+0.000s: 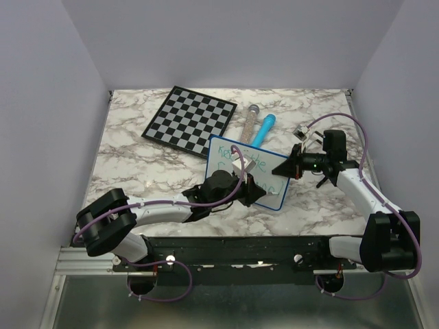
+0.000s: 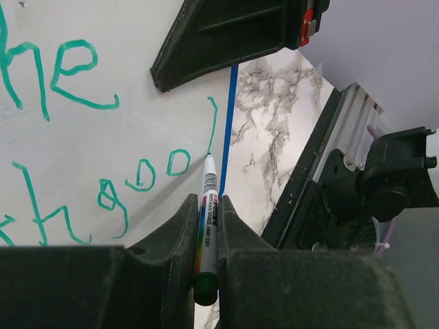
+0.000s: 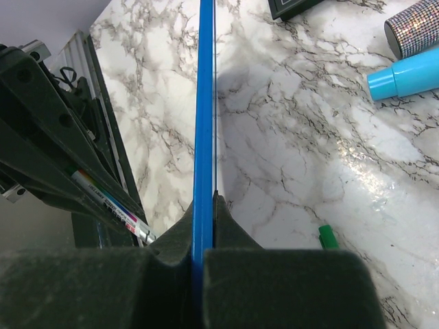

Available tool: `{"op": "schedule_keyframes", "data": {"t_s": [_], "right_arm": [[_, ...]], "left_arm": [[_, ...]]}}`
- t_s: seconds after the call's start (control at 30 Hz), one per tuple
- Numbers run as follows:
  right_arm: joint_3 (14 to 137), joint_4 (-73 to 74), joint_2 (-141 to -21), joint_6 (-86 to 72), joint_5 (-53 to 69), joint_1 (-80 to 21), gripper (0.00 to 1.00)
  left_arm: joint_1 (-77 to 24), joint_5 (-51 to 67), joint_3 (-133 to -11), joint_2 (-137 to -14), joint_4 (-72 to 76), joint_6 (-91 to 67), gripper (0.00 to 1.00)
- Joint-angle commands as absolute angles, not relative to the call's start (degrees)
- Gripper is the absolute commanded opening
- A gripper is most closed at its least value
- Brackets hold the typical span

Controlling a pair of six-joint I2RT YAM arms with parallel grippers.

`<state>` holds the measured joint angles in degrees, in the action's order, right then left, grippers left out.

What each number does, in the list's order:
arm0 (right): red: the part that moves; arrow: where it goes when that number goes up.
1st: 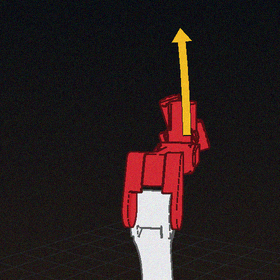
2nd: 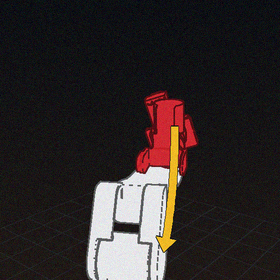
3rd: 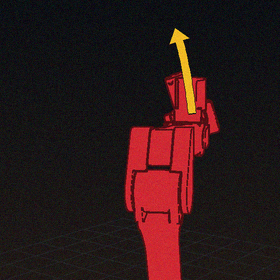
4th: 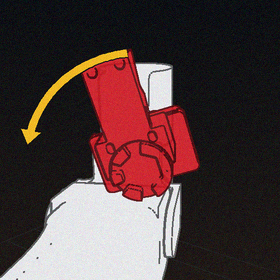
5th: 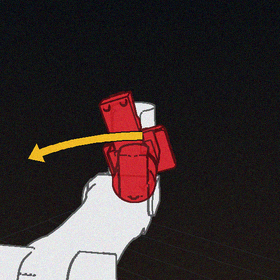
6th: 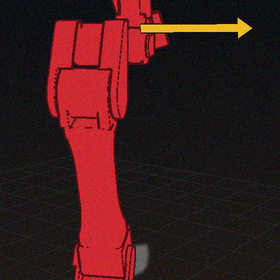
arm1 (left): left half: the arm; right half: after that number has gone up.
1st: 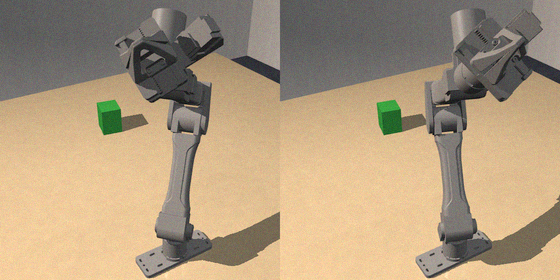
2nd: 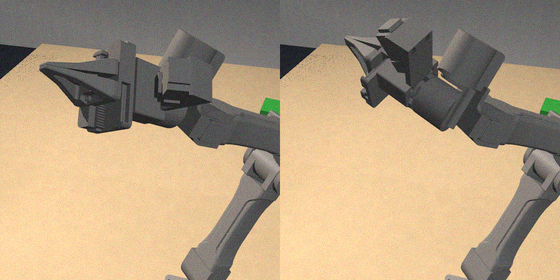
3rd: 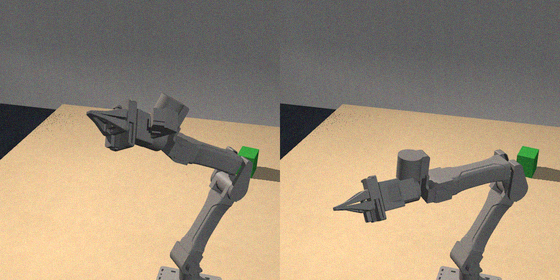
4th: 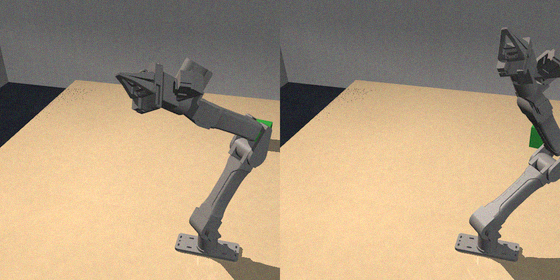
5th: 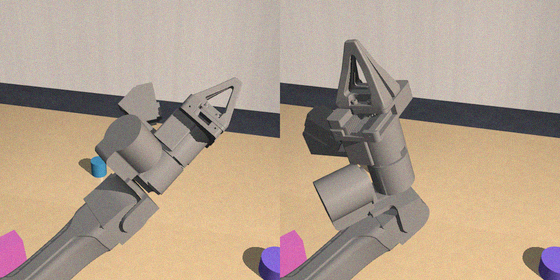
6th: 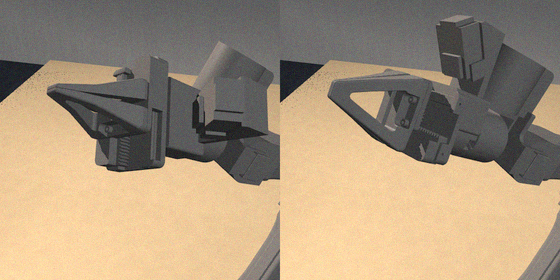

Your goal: Write a sentence on the whiteboard

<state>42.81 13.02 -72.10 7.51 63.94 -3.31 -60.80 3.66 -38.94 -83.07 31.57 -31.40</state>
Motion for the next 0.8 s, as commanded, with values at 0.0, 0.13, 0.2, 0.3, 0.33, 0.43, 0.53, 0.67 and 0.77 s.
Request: {"op": "schedule_keyframes", "data": {"t_s": [0.0, 0.13, 0.2, 0.3, 0.33, 0.43, 0.53, 0.67, 0.77], "right_arm": [[43.8, 11.8, -70.8, 6.6, 68.8, -3.6, 0.01], [43.8, 11.8, -70.8, 6.6, 68.7, -3.6, 0.01], [43.8, 11.8, -70.9, 6.6, 68.7, -3.6, 0.01], [43.8, 11.8, -70.8, 6.7, 68.7, -3.6, 0.01], [43.8, 11.8, -70.8, 6.7, 68.7, -3.6, 0.01], [43.8, 11.8, -70.9, 6.6, 68.7, -3.6, 0.01], [43.8, 11.8, -70.8, 6.6, 68.7, -3.6, 0.01], [43.8, 11.8, -70.8, 6.6, 68.8, -3.6, 0.01], [43.8, 11.8, -70.8, 6.6, 68.7, -3.6, 0.01]], "left_arm": [[-60.2, 3.9, -40.5, -83.3, 34.2, -31.1, 0.0], [-59.9, 3.4, -40.3, -83.1, 34.4, -31.0, 0.0], [-59.9, 3.3, -40.2, -83.1, 34.6, -31.1, 0.0], [-59.7, 3.2, -39.9, -83.0, 35.5, -31.3, 0.0], [-59.6, 3.0, -39.9, -82.9, 35.7, -31.3, 0.0], [-59.2, 2.6, -39.5, -82.6, 36.2, -31.5, 0.0], [-59.0, 1.8, -38.8, -82.4, 35.6, -31.6, 0.0], [-58.6, 0.9, -37.9, -81.5, 34.6, -31.6, 0.0], [-58.5, 0.7, -37.4, -81.1, 34.1, -31.7, 0.0]]}}
